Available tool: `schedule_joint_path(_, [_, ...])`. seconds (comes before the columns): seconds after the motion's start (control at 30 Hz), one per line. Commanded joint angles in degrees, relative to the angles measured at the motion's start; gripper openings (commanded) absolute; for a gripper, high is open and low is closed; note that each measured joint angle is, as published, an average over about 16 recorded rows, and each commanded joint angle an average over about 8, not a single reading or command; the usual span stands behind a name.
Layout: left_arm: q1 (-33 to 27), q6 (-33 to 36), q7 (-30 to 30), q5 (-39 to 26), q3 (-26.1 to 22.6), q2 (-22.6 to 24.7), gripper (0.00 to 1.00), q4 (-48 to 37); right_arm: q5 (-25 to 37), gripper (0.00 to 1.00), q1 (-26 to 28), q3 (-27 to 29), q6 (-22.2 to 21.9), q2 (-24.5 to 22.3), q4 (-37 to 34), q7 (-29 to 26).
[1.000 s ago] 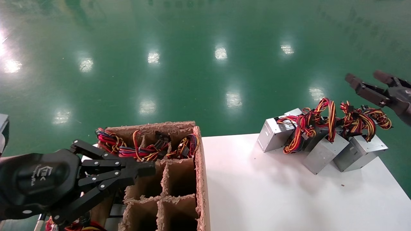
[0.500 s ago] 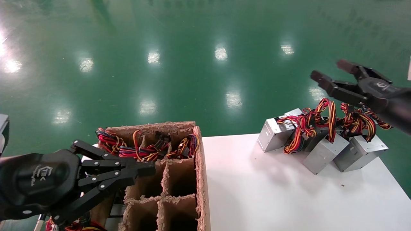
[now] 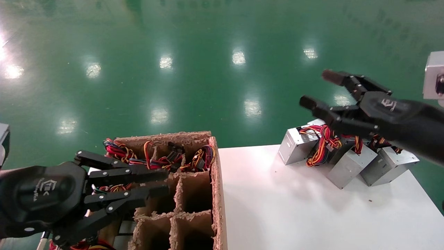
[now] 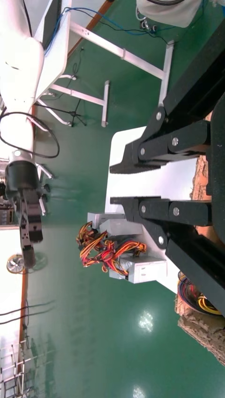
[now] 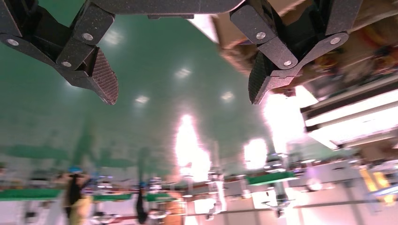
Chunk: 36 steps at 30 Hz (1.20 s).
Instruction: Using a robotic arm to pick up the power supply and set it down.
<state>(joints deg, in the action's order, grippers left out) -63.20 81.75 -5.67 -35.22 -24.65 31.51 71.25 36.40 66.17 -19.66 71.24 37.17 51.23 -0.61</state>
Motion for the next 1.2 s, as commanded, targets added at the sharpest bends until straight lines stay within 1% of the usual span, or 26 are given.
schedule_joint_path(0.03, [0.0, 0.0, 0.0, 0.0, 0.0, 0.0, 1.0, 0.0, 0.45, 1.0, -0.38, 0.3, 1.2, -0.18, 1.85, -0.84])
schedule_joint_path(0.8, [0.01, -0.01, 0.0, 0.0, 0.0, 0.0, 1.0, 0.0, 5.4, 1.0, -4.57, 3.6, 14.39, -2.14, 22.27, -10.04])
schedule_joint_path(0.97, [0.02, -0.02, 0.0, 0.01, 0.01, 0.0, 1.0, -0.01, 5.84, 1.0, -4.96, 3.91, 15.6, -2.34, 24.12, -10.68])
schedule_joint_path(1.2, [0.02, -0.02, 0.0, 0.01, 0.01, 0.0, 1.0, -0.01, 5.85, 1.0, -4.89, 3.91, 15.2, -2.31, 23.46, -10.46])
